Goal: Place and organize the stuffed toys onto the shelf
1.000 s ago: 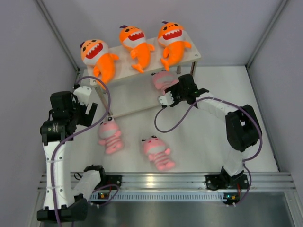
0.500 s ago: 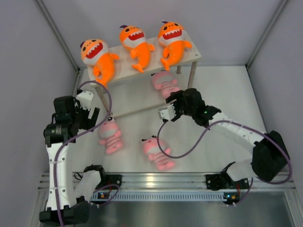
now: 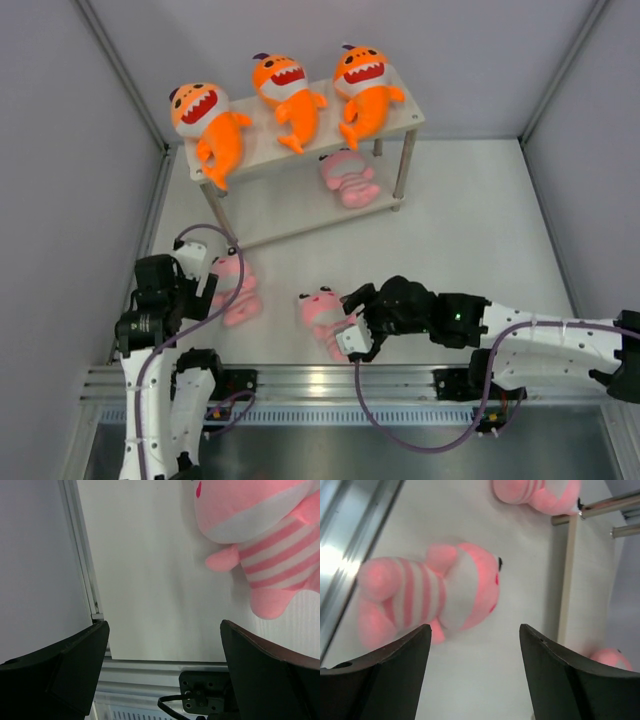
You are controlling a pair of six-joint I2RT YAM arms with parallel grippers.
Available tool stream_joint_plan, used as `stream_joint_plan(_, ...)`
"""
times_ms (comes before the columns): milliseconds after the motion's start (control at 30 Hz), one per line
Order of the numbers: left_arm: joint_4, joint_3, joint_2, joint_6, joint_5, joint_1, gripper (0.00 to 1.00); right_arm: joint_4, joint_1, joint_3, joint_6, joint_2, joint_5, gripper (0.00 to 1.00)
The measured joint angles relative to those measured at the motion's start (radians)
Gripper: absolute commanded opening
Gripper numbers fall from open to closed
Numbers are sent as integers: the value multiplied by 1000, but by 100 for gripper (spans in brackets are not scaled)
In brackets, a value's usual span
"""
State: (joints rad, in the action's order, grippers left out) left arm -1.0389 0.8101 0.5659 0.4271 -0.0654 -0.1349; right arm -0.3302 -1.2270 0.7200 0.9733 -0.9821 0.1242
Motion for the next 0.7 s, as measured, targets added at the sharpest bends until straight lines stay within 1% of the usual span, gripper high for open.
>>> stream_joint_plan(200, -2, -59, -39, -13, -26, -9, 99, -37, -136, -13, -192, -8, -21, 72)
stream_joint_plan(333, 0, -60, -51, -14, -29, -18, 99, -58, -220, 2, -350, -67, -77, 74)
stream_joint_plan(533, 0, -60, -56, -14, -29, -18, 99, -90, -270, 20, -537, -129, -158, 75)
stream_joint_plan(700, 0, -60, -56, -14, -29, -20, 99, -53, -292, -8, -575, -140, -215, 77)
